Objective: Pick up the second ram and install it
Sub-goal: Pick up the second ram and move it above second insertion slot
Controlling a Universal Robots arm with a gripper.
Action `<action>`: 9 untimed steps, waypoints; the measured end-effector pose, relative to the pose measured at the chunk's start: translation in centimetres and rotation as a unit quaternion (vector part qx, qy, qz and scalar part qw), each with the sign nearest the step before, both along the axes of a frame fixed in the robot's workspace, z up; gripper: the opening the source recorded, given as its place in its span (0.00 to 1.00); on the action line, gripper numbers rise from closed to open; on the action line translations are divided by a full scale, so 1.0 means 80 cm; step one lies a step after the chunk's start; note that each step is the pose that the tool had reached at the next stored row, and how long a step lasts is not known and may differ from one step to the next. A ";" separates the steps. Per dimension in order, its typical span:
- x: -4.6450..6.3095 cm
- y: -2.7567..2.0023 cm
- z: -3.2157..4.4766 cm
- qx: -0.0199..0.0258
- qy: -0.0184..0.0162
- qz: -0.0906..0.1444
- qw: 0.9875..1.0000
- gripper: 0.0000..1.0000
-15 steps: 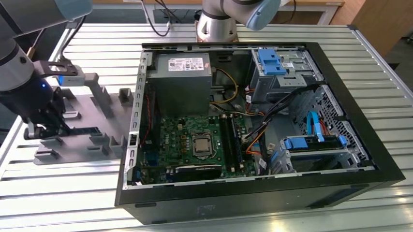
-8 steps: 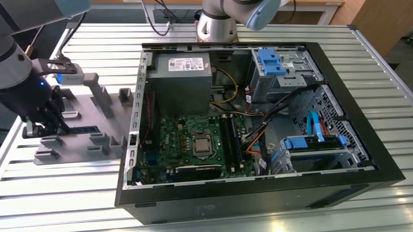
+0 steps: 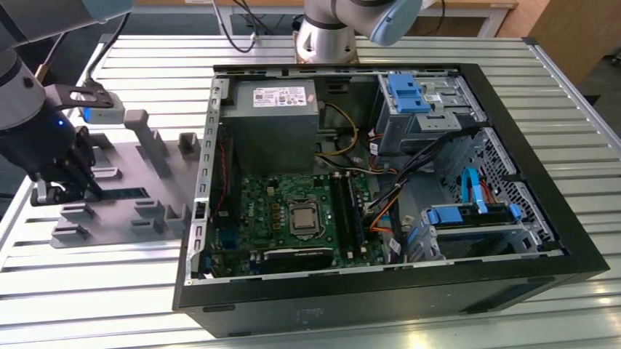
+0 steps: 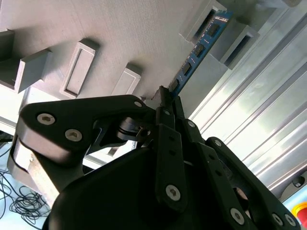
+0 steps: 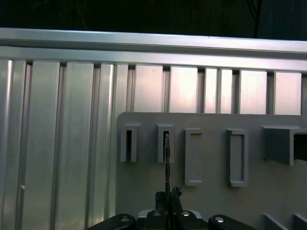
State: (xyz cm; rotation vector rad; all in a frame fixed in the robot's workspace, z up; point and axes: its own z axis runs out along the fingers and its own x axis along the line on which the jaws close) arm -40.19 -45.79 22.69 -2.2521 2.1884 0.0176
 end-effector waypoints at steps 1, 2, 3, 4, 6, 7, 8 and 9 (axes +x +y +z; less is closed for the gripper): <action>0.000 0.0000 0.0005 0.000 0.000 0.000 1.000 0.14; 0.000 0.0000 0.0008 0.000 0.000 0.000 1.000 0.14; 0.000 0.0000 0.0010 0.000 0.000 0.000 1.000 0.14; 0.000 0.0000 0.0010 0.000 0.000 -0.001 1.000 0.14; 0.000 0.0000 0.0014 0.000 0.000 -0.003 1.000 0.14; 0.000 0.0000 0.0017 0.000 0.000 -0.003 1.000 0.14; 0.000 0.0000 0.0023 0.000 0.000 -0.003 1.000 0.14; 0.000 0.0000 0.0030 0.000 0.000 -0.003 1.000 0.14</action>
